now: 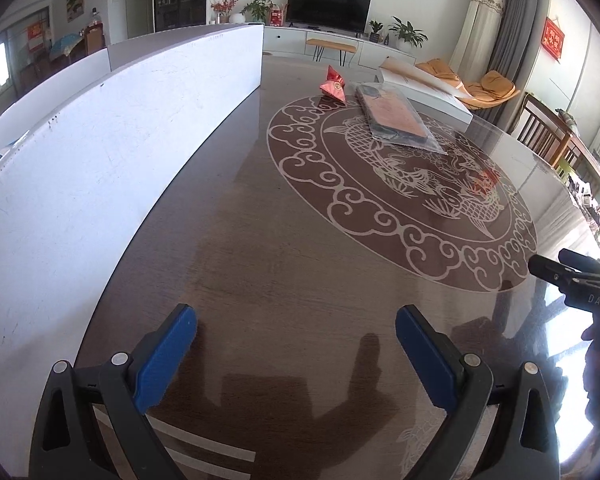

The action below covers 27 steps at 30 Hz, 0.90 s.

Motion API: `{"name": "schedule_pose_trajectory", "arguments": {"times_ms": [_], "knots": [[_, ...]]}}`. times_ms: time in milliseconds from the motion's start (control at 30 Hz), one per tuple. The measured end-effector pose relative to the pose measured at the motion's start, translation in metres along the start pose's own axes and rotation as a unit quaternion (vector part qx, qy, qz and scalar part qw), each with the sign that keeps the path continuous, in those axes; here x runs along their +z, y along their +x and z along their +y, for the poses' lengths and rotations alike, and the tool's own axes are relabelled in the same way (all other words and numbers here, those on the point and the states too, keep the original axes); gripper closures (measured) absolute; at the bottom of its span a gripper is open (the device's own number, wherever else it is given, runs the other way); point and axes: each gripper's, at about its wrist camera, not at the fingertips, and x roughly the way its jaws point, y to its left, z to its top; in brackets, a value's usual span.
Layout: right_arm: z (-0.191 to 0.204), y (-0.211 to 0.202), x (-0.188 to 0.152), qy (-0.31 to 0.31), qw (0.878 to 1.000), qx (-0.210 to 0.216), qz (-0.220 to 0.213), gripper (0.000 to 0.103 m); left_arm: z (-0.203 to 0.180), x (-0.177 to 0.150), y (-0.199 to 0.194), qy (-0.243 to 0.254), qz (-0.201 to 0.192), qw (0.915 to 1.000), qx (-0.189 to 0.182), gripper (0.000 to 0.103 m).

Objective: Organize objects
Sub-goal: 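Grasp the bagged wooden phone case with the right tool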

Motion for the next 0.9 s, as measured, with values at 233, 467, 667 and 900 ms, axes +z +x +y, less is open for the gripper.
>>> {"name": "schedule_pose_trajectory", "arguments": {"times_ms": [233,467,667,900], "knots": [[0.038,0.069,0.146,-0.005,0.998,0.066,0.016,0.000,0.000,-0.005,0.000,0.010,-0.008,0.9999,-0.001,0.002],[0.090,0.156,0.221,0.020,0.997,0.023,0.069,0.000,0.000,-0.005,0.000,0.014,-0.010,0.9998,-0.005,0.002],[0.118,0.169,0.228,-0.021,0.997,0.005,0.069,0.000,-0.008,-0.004,0.005,0.033,-0.005,0.9994,0.007,0.002],[0.095,0.142,0.196,-0.008,0.999,-0.002,0.036,0.026,-0.020,-0.007,0.007,0.071,0.002,0.9973,0.019,0.002]]}}
